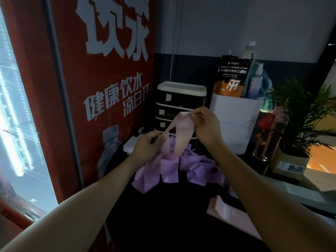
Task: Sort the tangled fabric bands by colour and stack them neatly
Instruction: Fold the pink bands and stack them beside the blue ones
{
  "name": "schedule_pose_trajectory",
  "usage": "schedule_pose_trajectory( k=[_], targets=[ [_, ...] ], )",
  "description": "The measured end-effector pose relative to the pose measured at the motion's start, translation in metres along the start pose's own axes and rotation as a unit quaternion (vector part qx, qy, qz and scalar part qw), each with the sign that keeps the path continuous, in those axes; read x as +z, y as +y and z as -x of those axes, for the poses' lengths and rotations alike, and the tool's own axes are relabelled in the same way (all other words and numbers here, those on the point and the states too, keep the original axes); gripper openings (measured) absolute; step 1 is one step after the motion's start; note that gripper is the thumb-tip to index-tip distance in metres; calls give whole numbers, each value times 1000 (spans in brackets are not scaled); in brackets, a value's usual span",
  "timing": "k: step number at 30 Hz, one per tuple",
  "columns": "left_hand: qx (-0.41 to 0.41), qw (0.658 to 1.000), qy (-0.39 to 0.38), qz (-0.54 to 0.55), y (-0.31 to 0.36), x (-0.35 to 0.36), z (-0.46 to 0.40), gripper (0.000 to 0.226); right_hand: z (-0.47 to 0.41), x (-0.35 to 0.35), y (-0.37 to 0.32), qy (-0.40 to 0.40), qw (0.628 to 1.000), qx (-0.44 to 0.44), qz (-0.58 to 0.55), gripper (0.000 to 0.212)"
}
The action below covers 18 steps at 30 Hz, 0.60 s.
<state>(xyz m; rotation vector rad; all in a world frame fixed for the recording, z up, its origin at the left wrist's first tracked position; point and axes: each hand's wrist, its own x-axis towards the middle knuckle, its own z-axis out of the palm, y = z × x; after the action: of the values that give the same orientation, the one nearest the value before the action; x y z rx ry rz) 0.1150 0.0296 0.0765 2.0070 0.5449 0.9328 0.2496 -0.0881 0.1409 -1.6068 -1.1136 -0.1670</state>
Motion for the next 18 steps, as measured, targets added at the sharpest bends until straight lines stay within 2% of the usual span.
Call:
schedule_pose_trajectory(
  k=[2, 6, 10, 12, 15, 18],
  targets=[
    [-23, 999, -6, 30, 1, -6, 4, 34, 3, -1, 6, -5, 1000, 14, 24, 11],
    [-90, 992, -24, 85, 4, -14, 8, 26, 14, 4, 19, -15, 998, 33, 53, 14],
    [-167, 980, 23, 106, 1, -10, 7, 21, 28, 16, 25, -24, 998, 37, 53, 10],
    [-210, 970, 29, 117, 0, -5, 8, 30, 35, 21, 21, -73, 997, 15, 38, 10],
    [-262, 955, 49, 128, 6, 3, 6, 29, 50, 29, 10, -215, 977, 4, 7, 4],
    [-329, 925, 47, 183, 16, 7, 2, 30, 62, 39, 10, -296, 955, -19, 20, 26]
  ],
)
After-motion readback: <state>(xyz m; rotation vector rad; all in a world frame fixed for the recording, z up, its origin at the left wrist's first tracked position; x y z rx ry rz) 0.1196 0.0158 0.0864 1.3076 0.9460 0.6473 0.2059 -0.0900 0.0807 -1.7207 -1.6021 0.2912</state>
